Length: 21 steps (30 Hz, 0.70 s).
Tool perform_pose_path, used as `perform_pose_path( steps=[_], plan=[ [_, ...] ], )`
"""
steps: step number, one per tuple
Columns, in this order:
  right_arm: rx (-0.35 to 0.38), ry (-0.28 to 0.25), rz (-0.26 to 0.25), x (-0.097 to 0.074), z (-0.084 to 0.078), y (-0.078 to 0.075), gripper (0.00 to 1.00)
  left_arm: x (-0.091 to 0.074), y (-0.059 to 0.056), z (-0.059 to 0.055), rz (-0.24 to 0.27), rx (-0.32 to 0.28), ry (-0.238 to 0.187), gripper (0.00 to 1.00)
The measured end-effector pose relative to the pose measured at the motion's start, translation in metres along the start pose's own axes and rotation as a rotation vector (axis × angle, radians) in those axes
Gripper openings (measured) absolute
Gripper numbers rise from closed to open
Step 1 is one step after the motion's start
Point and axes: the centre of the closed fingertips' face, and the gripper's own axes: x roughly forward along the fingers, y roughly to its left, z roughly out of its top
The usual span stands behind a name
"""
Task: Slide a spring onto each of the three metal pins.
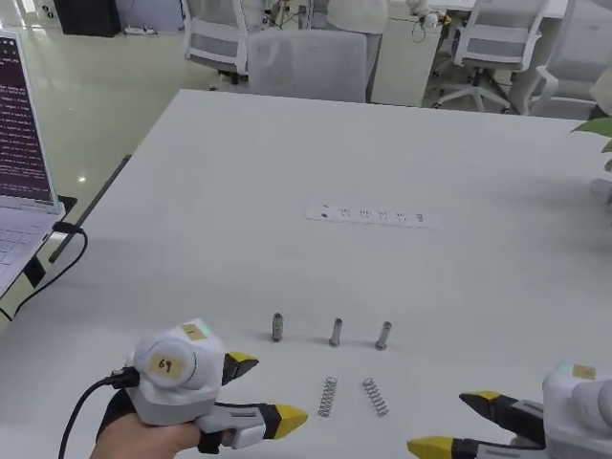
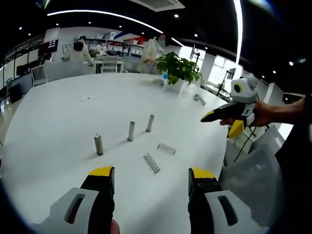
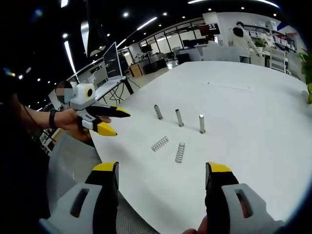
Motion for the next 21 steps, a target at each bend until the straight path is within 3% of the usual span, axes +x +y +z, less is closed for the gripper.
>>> perform_pose_path(
  steps=[21],
  plan=[
    [0.005,-0.005,-0.013,-0.006,0.002,-0.007,0.70,0.039,0.003,0.008,0.006,-0.024,0.035,0.54]
  ],
)
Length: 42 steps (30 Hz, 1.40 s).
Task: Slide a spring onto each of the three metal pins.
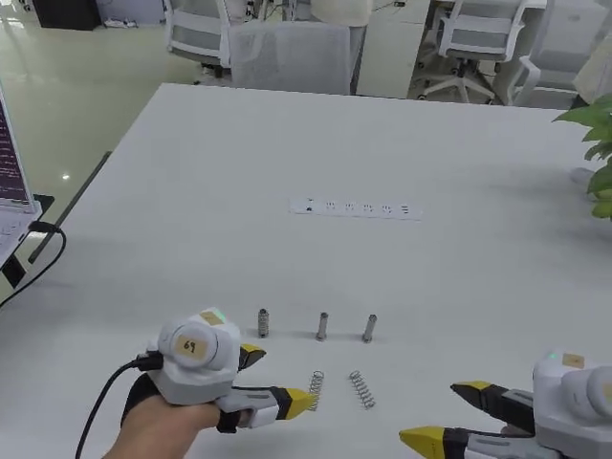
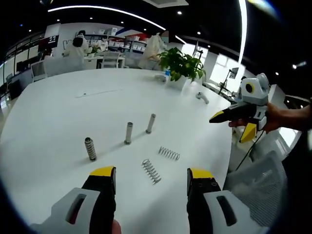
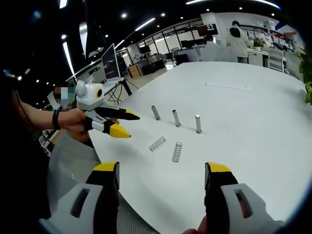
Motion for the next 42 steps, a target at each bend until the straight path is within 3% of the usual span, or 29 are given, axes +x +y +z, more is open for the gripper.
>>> perform_pose_path(
  steps=[6,25,34,42],
  plan=[
    [0.001,0.001,0.002,0.000,0.000,0.000,0.70,0.011,0.000,-0.001,0.009,-0.006,0.021,0.51],
    [0.012,0.000,0.002,0.002,-0.001,0.002,0.68,0.038,-0.004,-0.024,0.028,-0.036,0.116,0.40],
    [0.018,0.001,-0.001,0.001,-0.002,0.001,0.68,0.048,-0.006,-0.033,0.037,-0.050,0.152,0.30],
    [0.015,0.003,0.003,0.002,-0.001,0.000,0.68,0.058,-0.009,-0.047,0.056,-0.026,0.208,0.21]
  ],
)
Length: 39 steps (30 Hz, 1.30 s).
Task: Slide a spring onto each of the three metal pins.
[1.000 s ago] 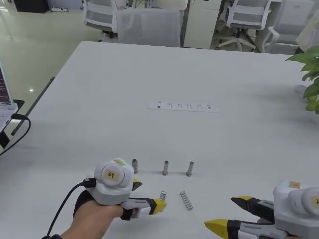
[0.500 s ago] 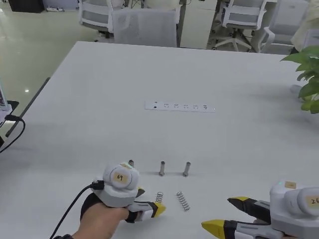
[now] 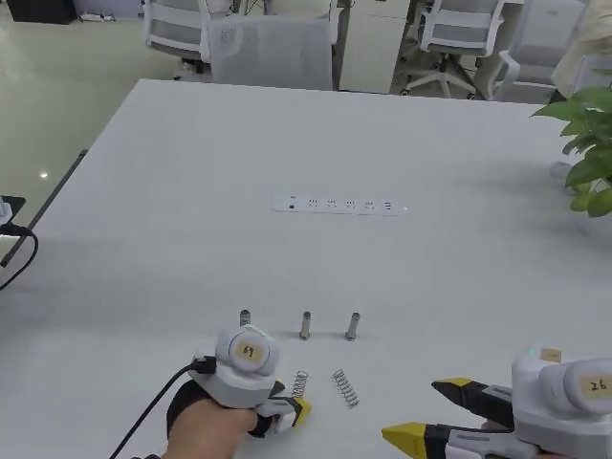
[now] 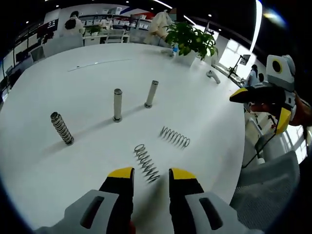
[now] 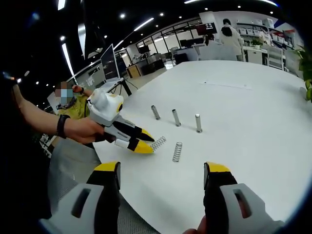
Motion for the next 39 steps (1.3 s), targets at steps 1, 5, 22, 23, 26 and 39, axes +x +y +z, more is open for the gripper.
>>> perform_pose_path(
  steps=[1,5,22,23,26,39],
  plan=[
    [0.000,0.001,0.001,0.000,0.000,0.000,0.68,0.000,-0.001,-0.001,0.002,0.012,0.005,0.20],
    [-0.003,-0.005,-0.001,-0.001,0.003,-0.001,0.68,0.002,0.006,-0.001,0.040,0.062,0.011,0.12],
    [-0.003,0.000,0.001,0.002,0.001,0.003,0.68,-0.011,0.017,-0.013,0.061,0.106,0.055,0.03],
    [-0.002,0.000,0.001,0.002,0.001,0.003,0.68,-0.011,0.017,-0.013,0.063,0.113,0.058,0.03],
    [0.000,-0.002,0.003,0.002,0.001,0.003,0.68,-0.012,0.020,-0.013,0.069,0.120,0.061,0.03],
    [-0.007,0.011,0.010,0.003,-0.001,0.004,0.68,-0.006,0.022,-0.009,0.095,0.179,0.085,0.03]
  ],
)
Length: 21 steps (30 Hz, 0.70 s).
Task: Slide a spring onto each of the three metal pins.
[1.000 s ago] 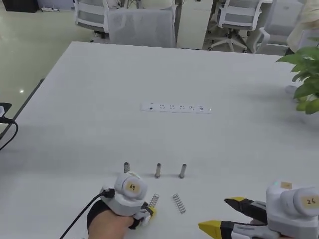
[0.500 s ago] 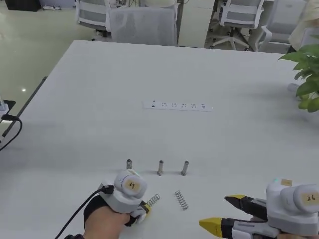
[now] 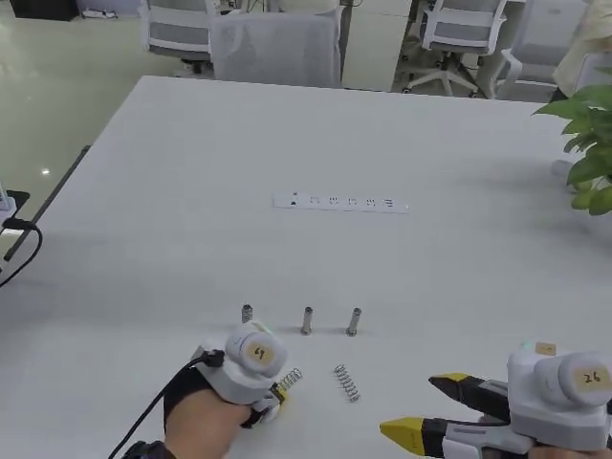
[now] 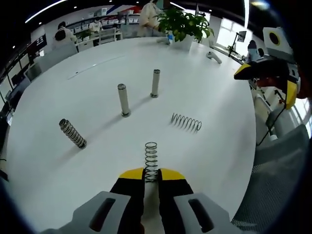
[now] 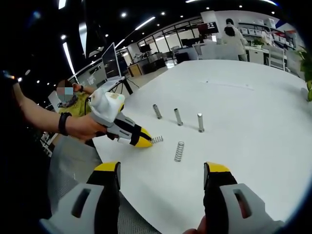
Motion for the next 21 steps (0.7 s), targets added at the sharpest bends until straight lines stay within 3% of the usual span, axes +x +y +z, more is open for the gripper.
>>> perform_pose_path(
  steps=[2,6,21],
  plan=[
    [-0.003,0.004,0.005,0.001,0.000,0.001,0.68,0.000,-0.001,-0.001,-0.005,0.028,0.009,0.02],
    [-0.012,0.012,0.018,0.005,0.001,0.003,0.68,-0.004,-0.003,-0.004,-0.021,0.027,0.007,0.02],
    [0.001,0.015,0.067,0.022,0.003,0.015,0.66,-0.032,0.002,-0.001,-0.043,-0.033,-0.081,0.02]
  ],
)
